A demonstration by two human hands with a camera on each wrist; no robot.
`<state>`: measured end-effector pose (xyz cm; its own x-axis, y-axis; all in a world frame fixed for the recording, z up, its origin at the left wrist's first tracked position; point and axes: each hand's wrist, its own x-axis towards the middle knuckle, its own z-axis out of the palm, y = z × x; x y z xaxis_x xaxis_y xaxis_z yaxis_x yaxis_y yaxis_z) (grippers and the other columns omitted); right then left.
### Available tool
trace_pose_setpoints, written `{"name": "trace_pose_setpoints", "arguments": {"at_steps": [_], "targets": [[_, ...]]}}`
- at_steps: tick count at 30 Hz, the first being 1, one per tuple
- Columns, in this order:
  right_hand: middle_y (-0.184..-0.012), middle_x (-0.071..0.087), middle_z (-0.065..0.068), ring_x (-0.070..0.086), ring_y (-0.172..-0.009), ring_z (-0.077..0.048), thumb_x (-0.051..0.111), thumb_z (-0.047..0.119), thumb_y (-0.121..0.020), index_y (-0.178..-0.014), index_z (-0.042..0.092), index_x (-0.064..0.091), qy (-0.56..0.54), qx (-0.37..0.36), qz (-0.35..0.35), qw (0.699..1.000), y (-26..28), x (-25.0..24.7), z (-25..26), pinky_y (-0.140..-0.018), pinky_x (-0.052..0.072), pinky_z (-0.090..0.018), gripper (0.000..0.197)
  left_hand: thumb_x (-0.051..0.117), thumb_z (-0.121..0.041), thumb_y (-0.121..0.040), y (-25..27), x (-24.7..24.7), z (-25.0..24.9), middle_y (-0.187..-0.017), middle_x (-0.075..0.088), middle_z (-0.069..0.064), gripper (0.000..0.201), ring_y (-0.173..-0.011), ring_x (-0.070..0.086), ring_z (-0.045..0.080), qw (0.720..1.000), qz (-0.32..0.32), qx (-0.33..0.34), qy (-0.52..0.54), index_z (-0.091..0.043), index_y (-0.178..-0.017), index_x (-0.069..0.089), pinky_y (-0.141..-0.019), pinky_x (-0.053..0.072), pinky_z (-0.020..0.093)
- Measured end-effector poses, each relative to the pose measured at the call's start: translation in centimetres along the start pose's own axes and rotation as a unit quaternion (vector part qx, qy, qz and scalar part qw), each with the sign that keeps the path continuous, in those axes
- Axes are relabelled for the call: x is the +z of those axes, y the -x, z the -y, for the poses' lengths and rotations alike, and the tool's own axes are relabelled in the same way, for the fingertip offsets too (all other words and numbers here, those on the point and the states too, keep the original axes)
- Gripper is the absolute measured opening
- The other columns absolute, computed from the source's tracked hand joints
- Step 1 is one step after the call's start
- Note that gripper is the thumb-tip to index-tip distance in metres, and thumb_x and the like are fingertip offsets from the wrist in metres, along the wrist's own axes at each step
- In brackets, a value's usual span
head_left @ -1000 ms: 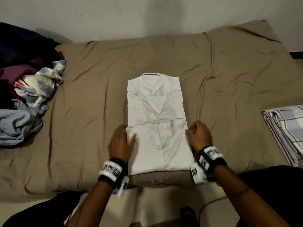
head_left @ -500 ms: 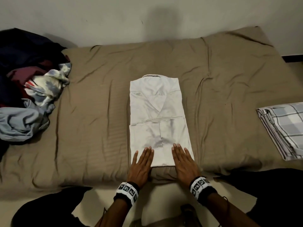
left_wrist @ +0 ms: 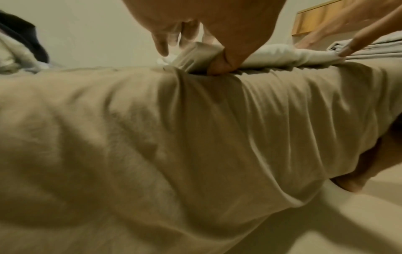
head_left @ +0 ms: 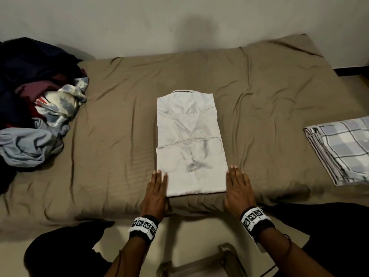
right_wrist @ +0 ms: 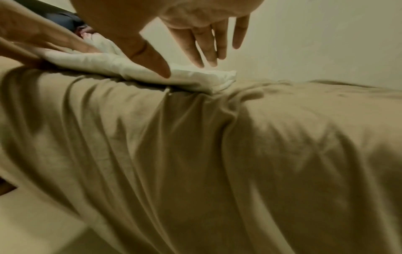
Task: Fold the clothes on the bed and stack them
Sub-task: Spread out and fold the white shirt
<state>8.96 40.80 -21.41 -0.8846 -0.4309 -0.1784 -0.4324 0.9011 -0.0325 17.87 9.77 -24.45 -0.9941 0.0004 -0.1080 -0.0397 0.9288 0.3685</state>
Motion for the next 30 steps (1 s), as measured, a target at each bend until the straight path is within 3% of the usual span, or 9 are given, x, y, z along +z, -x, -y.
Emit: {"name": "trace_pose_setpoints", "arguments": {"at_steps": [5, 8, 12, 16, 21, 25, 26, 28, 30], "targets": [[-0.161, 0.030, -0.022, 0.032, -0.148, -0.036, 0.058, 0.041, -0.068, -0.152, 0.003, 0.038, -0.037, -0.076, 0.032, 0.996, -0.4, 1.0, 2.6, -0.117, 0.021, -0.051, 0.094, 0.079, 0.003, -0.044, -1.2, 0.7, -0.9, -0.154, 0.042, 0.026, 0.118, -0.145, 0.027, 0.038, 0.999, 0.027, -0.015, -0.015, -0.013, -0.152, 0.036, -0.114, 0.032, 0.052], [-0.159, 0.036, -0.016, 0.037, -0.146, -0.034, 0.049, 0.031, -0.072, -0.151, 0.009, 0.044, -0.048, -0.056, 0.058, 0.996, -1.0, 1.7, 2.3, -0.115, 0.023, -0.050, 0.082, 0.076, 0.015, -0.038, -1.0, 1.0, 0.8, -0.155, 0.042, 0.023, 0.129, -0.144, 0.028, 0.036, 0.999, 0.035, -0.025, 0.030, -0.020, -0.154, 0.032, -0.110, 0.042, 0.048], [-0.153, 0.047, -0.010, 0.050, -0.136, -0.035, 0.036, 0.021, -0.071, -0.144, 0.014, 0.055, -0.086, -0.036, 0.084, 0.992, -1.4, 1.1, -0.7, -0.103, 0.030, -0.048, 0.076, 0.052, 0.020, -0.048, -0.7, 0.3, 1.1, -0.153, 0.044, 0.019, 0.105, -0.143, 0.033, 0.034, 0.996, -0.003, -0.001, 0.092, -0.015, -0.147, 0.046, -0.109, 0.032, 0.040], [-0.151, 0.049, -0.004, 0.054, -0.133, -0.026, 0.047, 0.005, -0.064, -0.141, 0.012, 0.057, -0.191, -0.053, 0.052, 0.979, -1.8, 0.7, -3.7, -0.098, 0.032, -0.033, 0.078, 0.058, 0.024, -0.054, -1.3, 0.5, 2.0, -0.153, 0.043, 0.004, 0.096, -0.145, 0.036, 0.025, 0.987, -0.092, 0.006, 0.130, -0.019, -0.139, 0.059, -0.107, 0.036, 0.038], [-0.150, 0.047, 0.010, 0.036, -0.142, -0.011, 0.051, 0.008, -0.080, -0.133, 0.022, 0.064, -0.281, -0.062, -0.069, 0.955, -2.3, -0.2, -5.1, -0.107, 0.038, -0.042, 0.056, 0.051, -0.031, -0.091, -1.6, -2.2, 1.0, -0.153, 0.041, -0.022, 0.046, -0.144, 0.035, 0.006, 0.966, -0.162, 0.002, 0.201, -0.030, -0.136, 0.060, -0.108, 0.036, 0.016], [-0.134, 0.063, 0.010, 0.055, -0.129, -0.013, 0.053, 0.013, -0.085, -0.125, 0.029, 0.069, -0.373, -0.031, -0.127, 0.919, -2.1, -5.5, -4.4, -0.105, 0.043, -0.039, 0.047, 0.046, -0.029, -0.090, -1.2, -6.4, -0.6, -0.132, 0.067, 0.004, 0.046, -0.119, 0.066, 0.027, 0.951, -0.199, -0.001, 0.237, -0.018, -0.129, 0.067, -0.115, 0.033, 0.018], [-0.120, 0.071, 0.009, 0.064, -0.116, -0.014, 0.054, 0.015, -0.085, -0.116, 0.037, 0.073, -0.406, -0.022, -0.134, 0.904, -1.6, -7.4, -4.1, -0.099, 0.048, -0.037, 0.042, 0.046, -0.027, -0.090, -0.7, -8.0, -1.4, -0.117, 0.073, -0.001, 0.039, -0.102, 0.072, 0.023, 0.945, -0.219, 0.006, 0.244, -0.026, -0.122, 0.069, -0.110, 0.039, 0.017], [-0.094, 0.074, 0.013, 0.067, -0.091, -0.008, 0.057, 0.018, -0.088, -0.096, 0.051, 0.072, -0.456, -0.020, -0.146, 0.878, -0.5, -10.7, -3.9, -0.084, 0.051, -0.026, 0.037, 0.049, -0.030, -0.093, 0.3, -11.0, -2.8, -0.090, 0.072, -0.018, 0.025, -0.068, 0.065, 0.003, 0.935, -0.252, 0.010, 0.251, -0.032, -0.111, 0.066, -0.075, 0.049, 0.010], [-0.092, 0.074, 0.013, 0.067, -0.086, -0.006, 0.059, 0.017, -0.094, -0.095, 0.047, 0.072, -0.501, -0.021, -0.139, 0.854, 0.9, -13.3, -3.6, -0.078, 0.050, -0.021, 0.032, 0.052, -0.031, -0.093, 1.5, -13.3, -3.7, -0.083, 0.066, -0.032, 0.017, -0.064, 0.060, -0.010, 0.928, -0.271, 0.009, 0.255, -0.030, -0.099, 0.067, -0.056, 0.038, 0.004]]}}
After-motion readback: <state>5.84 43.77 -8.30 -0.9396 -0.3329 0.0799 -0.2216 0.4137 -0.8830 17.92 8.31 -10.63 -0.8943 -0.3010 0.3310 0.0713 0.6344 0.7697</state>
